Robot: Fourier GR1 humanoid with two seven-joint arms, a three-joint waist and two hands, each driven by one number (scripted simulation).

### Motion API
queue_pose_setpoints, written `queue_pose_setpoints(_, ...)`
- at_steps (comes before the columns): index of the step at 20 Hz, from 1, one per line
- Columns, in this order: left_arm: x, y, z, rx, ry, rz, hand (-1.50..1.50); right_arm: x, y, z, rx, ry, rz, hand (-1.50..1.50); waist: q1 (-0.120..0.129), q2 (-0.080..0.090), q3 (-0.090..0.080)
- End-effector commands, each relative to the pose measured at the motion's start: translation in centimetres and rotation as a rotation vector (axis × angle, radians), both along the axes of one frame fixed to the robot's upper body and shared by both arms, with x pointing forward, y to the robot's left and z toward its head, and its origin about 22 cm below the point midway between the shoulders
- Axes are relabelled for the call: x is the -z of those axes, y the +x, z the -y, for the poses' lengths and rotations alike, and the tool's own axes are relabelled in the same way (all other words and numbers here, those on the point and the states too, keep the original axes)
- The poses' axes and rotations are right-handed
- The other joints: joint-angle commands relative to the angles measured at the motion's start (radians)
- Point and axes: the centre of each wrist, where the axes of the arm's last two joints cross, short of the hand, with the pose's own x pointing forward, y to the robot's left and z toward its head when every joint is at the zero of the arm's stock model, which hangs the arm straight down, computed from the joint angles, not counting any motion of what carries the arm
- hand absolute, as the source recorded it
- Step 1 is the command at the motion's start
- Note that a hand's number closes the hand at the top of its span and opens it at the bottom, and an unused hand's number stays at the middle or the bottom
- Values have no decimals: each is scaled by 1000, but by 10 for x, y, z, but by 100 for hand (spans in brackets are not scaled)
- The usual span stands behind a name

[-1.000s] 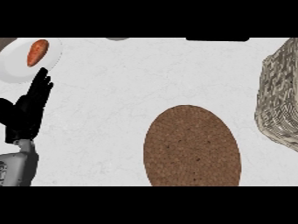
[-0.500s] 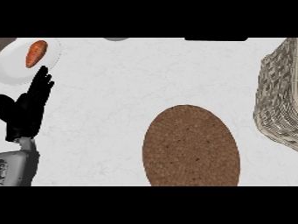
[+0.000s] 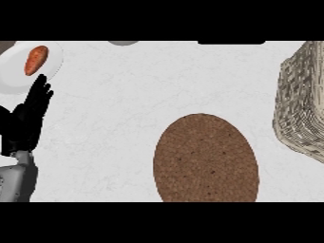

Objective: Pick the squash from the placemat and place it in the basket

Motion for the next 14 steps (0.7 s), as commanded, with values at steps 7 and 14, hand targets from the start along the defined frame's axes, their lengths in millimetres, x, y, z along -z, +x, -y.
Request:
queue_pose_setpoints(7,-14,-3,-14,-4,6,16,0,-4,-77,81,146,314,137,-150,-5,-1,1)
queue_pose_setpoints(14,0,2,-3,1,-22,8,0,-30,-133,124,84,364,126,-150,0,2,0)
